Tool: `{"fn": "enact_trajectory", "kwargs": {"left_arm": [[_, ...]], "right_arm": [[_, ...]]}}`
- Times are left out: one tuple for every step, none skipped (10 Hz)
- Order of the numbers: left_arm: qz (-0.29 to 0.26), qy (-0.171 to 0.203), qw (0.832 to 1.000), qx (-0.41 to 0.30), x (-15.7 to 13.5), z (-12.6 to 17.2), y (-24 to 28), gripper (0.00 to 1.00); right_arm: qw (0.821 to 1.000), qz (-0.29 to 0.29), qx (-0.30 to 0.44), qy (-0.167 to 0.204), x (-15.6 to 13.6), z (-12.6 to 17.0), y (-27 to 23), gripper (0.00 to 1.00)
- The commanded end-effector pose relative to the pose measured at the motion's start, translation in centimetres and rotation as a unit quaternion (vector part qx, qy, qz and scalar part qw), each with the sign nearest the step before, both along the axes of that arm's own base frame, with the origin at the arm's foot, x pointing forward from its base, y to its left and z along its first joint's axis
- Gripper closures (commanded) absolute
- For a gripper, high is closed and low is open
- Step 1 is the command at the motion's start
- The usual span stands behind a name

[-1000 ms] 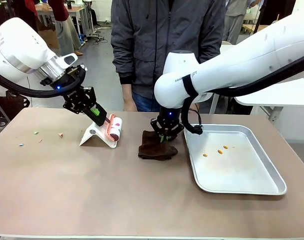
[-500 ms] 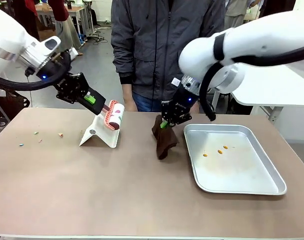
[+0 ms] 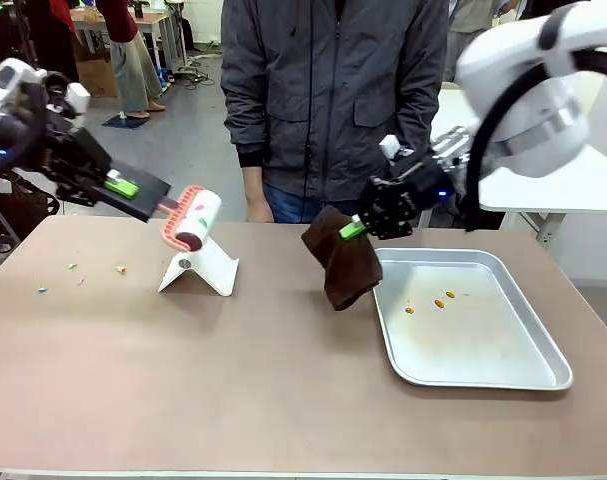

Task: Clean the surface of the table.
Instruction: Hold the Lint Roller with your left hand and the towel with your right hand.

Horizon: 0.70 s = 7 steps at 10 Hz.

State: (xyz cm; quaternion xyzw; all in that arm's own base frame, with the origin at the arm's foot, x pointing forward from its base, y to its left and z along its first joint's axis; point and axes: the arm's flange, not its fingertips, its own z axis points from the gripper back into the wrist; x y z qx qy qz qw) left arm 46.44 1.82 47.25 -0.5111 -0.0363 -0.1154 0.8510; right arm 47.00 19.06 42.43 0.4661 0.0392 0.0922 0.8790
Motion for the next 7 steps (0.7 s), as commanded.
{"fn": "enact_trajectory", "kwargs": {"left_arm": [[0.053,0.005,0.997,-0.063,-1.9,0.3,3.7,1.0],[0.063,0.006,0.995,-0.081,-3.6,0.2,5.7,1.0],[0.062,0.0,0.994,-0.092,-5.1,-0.1,7.7,1.0],[0.062,-0.004,0.993,-0.101,-6.2,-0.4,10.1,1.0],[0.046,0.003,0.993,-0.108,-6.6,-0.7,12.7,1.0],[0.06,0.007,0.992,-0.111,-6.6,-1.2,16.0,1.0],[0.076,0.013,0.989,-0.127,-6.5,-1.8,19.0,1.0]], "right_arm": [[0.993,-0.084,0.079,0.006,-3.8,0.9,-5.0,1.0],[0.987,-0.112,0.115,0.006,-4.8,1.1,-7.7,1.0],[0.979,-0.139,0.147,0.007,-5.6,1.4,-10.7,1.0],[0.973,-0.157,0.168,0.007,-6.4,1.8,-13.7,1.0],[0.966,-0.187,0.18,0.006,-6.9,1.9,-16.5,1.0],[0.953,-0.221,0.205,0.009,-7.5,1.9,-19.6,1.0],[0.945,-0.231,0.232,0.013,-8.1,1.7,-22.1,1.0]]}}
